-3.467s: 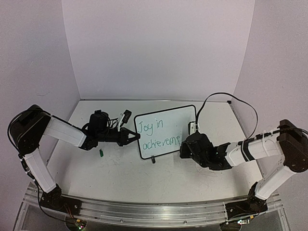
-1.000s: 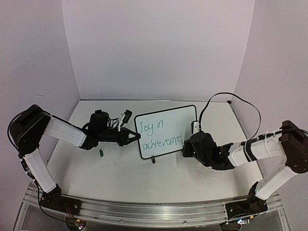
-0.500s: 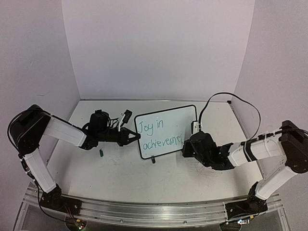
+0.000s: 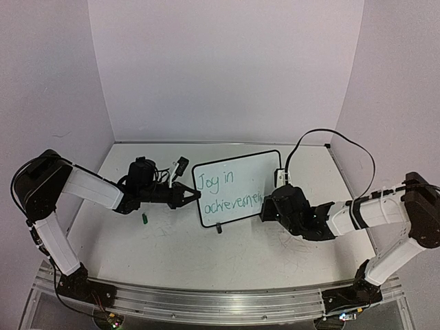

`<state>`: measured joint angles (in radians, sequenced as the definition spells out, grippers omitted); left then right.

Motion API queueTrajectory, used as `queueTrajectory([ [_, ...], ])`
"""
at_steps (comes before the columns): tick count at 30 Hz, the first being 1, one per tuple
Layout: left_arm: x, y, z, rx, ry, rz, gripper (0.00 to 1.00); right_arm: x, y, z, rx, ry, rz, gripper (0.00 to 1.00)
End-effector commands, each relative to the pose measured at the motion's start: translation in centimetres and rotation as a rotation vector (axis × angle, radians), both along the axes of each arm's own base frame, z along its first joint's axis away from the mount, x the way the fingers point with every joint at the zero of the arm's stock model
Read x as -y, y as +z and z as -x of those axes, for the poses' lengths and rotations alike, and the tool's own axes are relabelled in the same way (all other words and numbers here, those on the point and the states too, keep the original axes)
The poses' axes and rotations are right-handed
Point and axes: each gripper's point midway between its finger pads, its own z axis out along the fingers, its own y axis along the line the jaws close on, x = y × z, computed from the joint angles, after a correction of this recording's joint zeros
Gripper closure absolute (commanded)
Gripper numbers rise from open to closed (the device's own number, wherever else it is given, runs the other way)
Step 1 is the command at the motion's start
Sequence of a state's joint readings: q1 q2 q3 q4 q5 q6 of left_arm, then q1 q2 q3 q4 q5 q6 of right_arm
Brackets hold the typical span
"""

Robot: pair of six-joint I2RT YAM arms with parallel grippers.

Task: Write a sentence on the whiteboard

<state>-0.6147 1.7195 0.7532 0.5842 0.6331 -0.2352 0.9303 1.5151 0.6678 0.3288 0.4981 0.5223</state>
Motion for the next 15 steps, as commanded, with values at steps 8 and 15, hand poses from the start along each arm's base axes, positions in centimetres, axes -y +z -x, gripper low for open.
queueTrajectory([
  [8, 0.3, 0.8, -0.7, 0.047, 0.009, -0.012, 1.00, 0.4, 2.4, -0.9, 0.054, -0.045, -0.033, 1.00],
  [15, 0.3, 0.8, -0.7, 0.047, 0.008, -0.011, 1.00, 1.1, 0.5, -0.4, 0.015, -0.059, -0.020, 1.00],
])
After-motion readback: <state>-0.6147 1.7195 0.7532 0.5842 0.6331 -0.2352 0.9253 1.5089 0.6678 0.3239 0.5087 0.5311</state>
